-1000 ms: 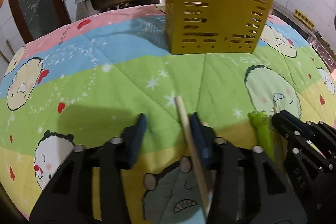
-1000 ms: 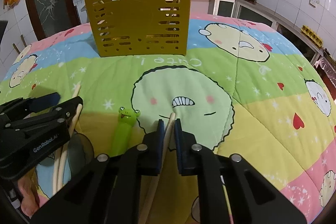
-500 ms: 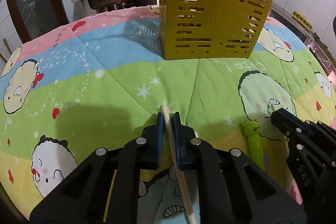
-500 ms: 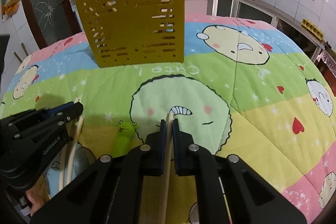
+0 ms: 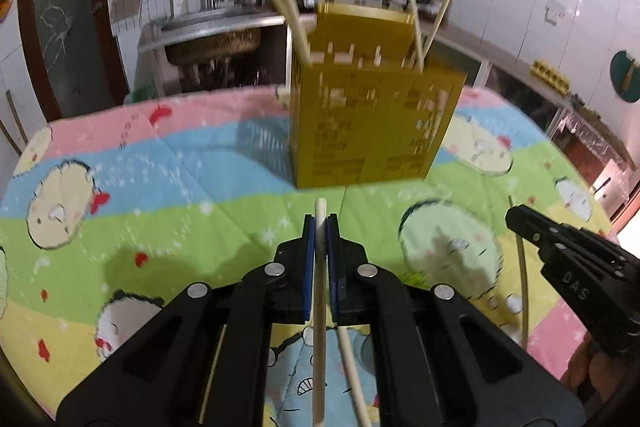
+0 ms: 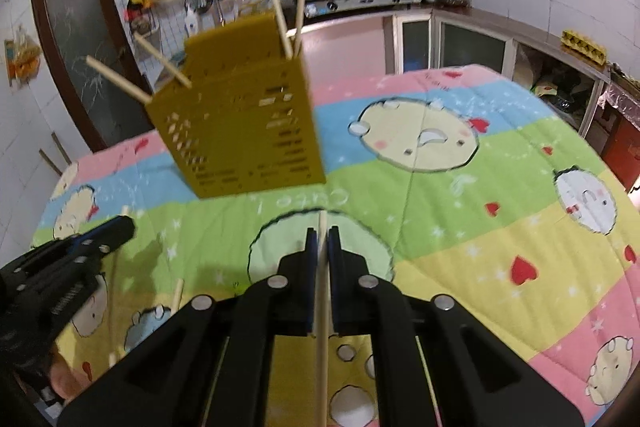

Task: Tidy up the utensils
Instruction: 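Lift the left tool's chopstick over the yellow holder while the right tool carries its own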

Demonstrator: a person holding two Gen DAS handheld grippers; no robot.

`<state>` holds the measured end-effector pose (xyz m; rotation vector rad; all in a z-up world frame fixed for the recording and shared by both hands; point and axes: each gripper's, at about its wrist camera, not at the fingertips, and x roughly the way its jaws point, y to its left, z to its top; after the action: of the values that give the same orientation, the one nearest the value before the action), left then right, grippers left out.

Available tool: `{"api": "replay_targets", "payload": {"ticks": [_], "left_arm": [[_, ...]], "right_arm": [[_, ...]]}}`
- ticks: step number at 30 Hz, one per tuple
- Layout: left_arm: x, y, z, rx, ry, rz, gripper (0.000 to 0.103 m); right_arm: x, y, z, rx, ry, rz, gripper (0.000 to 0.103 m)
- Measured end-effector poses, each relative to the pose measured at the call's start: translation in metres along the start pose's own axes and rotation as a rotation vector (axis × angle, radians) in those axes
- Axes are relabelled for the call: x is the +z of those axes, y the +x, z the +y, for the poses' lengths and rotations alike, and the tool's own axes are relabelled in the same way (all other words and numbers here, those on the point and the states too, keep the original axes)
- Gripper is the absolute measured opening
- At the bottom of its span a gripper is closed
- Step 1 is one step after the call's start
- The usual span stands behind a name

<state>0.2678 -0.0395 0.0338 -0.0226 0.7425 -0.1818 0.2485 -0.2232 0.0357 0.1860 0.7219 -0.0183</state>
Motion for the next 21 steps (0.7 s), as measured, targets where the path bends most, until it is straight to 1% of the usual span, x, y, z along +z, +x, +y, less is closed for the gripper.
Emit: {"api": "replay_targets", "payload": {"ticks": [3, 7, 10, 15, 18, 21], "left_arm": [[0.009, -0.020, -0.002, -0.008, -0.004, -0.061, 0.005], [0.016, -0.038, -0.002, -0.005, -0.004, -0.116, 0.005], [0.020, -0.047, -0.001, -0.013, -0.012, -0.143, 0.005], [0.024, -0.062, -0.001, 0.006, -0.005, -0.203, 0.005], [0.026, -0.070, -0.001, 0.031, -0.001, -0.246, 0.005], [0.028, -0.078, -0.001, 0.036, 0.002, -0.281, 0.005]], "right_arm": [[0.006, -0.013, -0.002, 0.004, -0.003, -0.048, 0.006], [0.014, -0.031, -0.002, 0.020, -0.010, -0.115, 0.006], [0.020, -0.044, -0.001, 0.025, -0.021, -0.170, 0.006], [0.026, -0.070, 0.007, 0.016, -0.060, -0.282, 0.006], [0.029, -0.082, 0.009, 0.015, -0.068, -0.341, 0.006], [0.032, -0.092, 0.011, 0.011, -0.075, -0.390, 0.006]]}}
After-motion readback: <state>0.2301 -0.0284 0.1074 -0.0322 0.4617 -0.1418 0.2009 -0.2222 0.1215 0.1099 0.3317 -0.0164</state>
